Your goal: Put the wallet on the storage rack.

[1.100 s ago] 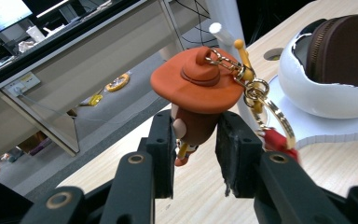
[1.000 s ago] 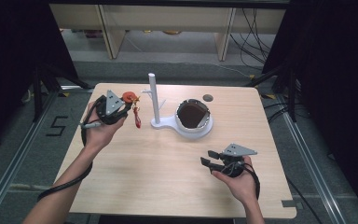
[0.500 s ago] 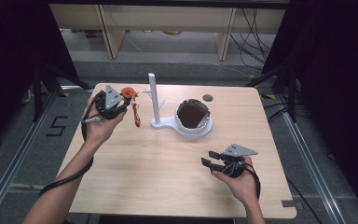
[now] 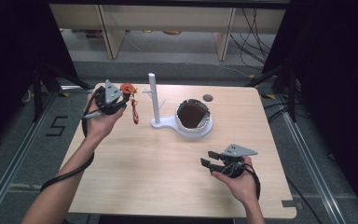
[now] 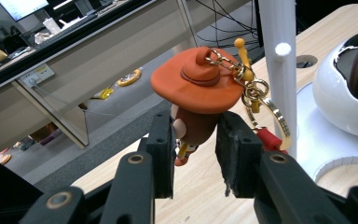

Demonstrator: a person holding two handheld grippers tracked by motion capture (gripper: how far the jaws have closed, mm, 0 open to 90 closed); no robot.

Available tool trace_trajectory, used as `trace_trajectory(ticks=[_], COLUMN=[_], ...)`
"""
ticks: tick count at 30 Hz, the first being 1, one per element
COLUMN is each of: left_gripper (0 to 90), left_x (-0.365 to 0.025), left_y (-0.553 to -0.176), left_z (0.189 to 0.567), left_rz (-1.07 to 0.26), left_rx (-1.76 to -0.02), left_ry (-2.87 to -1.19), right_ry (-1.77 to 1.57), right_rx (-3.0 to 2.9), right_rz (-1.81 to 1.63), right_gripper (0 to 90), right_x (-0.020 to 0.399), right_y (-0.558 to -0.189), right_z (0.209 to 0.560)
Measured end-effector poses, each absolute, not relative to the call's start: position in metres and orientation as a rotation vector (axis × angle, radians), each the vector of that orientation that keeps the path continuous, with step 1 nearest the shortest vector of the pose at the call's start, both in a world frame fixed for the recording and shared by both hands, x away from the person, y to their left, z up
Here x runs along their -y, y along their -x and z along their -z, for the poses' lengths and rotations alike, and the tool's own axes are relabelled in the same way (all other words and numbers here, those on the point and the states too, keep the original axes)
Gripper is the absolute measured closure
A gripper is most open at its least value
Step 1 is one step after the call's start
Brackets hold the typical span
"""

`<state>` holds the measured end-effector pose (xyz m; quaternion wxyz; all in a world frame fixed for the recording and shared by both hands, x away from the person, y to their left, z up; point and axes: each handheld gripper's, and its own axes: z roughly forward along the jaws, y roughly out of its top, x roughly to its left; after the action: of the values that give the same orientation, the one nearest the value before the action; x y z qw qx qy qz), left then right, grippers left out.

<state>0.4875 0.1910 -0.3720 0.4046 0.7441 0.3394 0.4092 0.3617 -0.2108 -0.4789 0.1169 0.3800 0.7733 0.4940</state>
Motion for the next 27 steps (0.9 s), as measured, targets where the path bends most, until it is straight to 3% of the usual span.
trace_trajectory(ticks=[27], left_gripper=[67.1], left_x=[-0.168], left_y=[-0.502], left_z=[0.363], left_rz=[-1.028], left_rx=[-0.840], left_ry=[-1.881], right_ry=[-1.072], right_rx=[-2.274], right_rz=[-1.424], right_gripper=[51.8], right_x=[0.211], right_y=[-0.365], right_z=[0.483])
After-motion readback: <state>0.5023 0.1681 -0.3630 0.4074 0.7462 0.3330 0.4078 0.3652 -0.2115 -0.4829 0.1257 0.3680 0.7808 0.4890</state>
